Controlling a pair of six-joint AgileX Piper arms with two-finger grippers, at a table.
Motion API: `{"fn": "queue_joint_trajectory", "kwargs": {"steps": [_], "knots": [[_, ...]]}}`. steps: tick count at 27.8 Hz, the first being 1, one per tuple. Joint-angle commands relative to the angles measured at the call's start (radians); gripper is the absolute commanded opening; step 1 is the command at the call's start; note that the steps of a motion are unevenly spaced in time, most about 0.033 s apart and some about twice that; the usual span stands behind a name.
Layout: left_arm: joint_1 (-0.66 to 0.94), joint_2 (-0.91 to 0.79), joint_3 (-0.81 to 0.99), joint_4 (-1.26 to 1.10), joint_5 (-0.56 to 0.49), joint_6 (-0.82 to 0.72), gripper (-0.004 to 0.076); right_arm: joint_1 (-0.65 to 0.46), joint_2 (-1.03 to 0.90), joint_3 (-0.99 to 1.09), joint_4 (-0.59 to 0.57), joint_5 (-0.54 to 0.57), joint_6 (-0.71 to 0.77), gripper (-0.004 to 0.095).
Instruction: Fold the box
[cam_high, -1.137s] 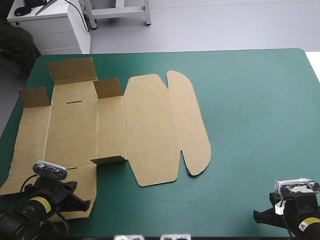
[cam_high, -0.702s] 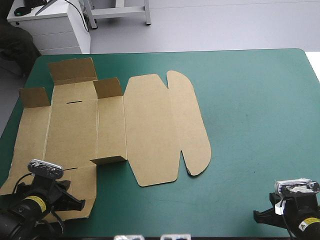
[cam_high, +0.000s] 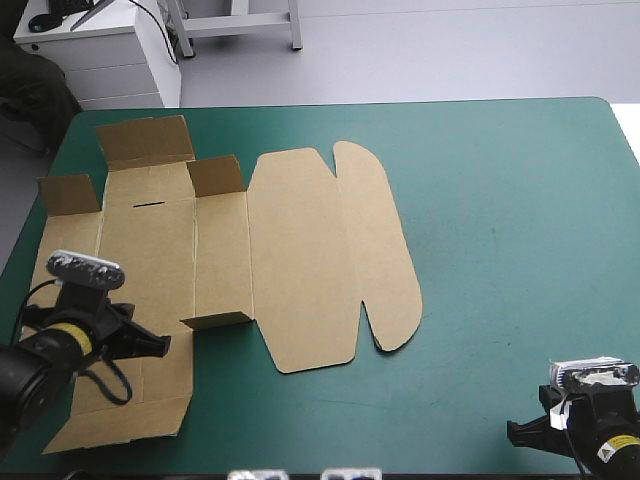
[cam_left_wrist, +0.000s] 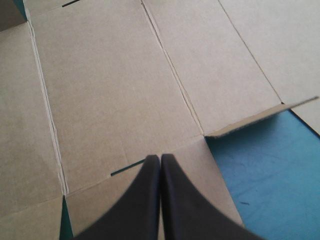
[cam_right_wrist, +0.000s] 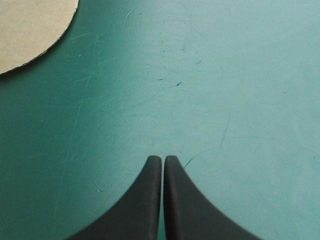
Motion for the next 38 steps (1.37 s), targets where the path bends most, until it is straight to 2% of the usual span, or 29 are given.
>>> {"fn": "queue_joint_trajectory", "kwargs": {"steps": [1,5,8,16,22,26,31,38], "knots": [[-0.003,0.168,-0.086,0.039,-0.114,-0.017,-0.0008,0.003,0.014,-0.027,0.003,-0.056,-0.004,0.0000],[0.083,0.360,-0.194,0.026,-0.185,-0.020,-0.0007,0.003,0.014,-0.027,0.003,-0.054,-0.006,0.0000],[0.191,0.423,-0.253,-0.085,-0.195,0.081,-0.0007,0.003,0.014,-0.027,0.001,-0.054,-0.006,0.0000],[0.578,0.465,-0.299,-0.403,-0.171,0.386,-0.0007,0.003,0.014,-0.027,0.001,-0.054,-0.006,0.0000],[0.885,0.465,-0.299,-0.540,-0.116,0.556,-0.0007,0.003,0.014,-0.027,0.001,-0.054,-0.006,0.0000],[1.048,0.480,-0.299,-0.643,-0.116,0.623,-0.0007,0.003,0.014,-0.027,0.001,-0.054,-0.008,0.0000],[1.173,0.538,-0.299,-0.754,-0.104,0.693,-0.0007,0.003,0.014,-0.027,-0.001,-0.054,-0.012,0.0000],[1.264,0.652,-0.306,-0.783,-0.101,0.707,-0.0007,0.003,0.014,-0.027,-0.025,-0.054,-0.012,0.0000]]}}
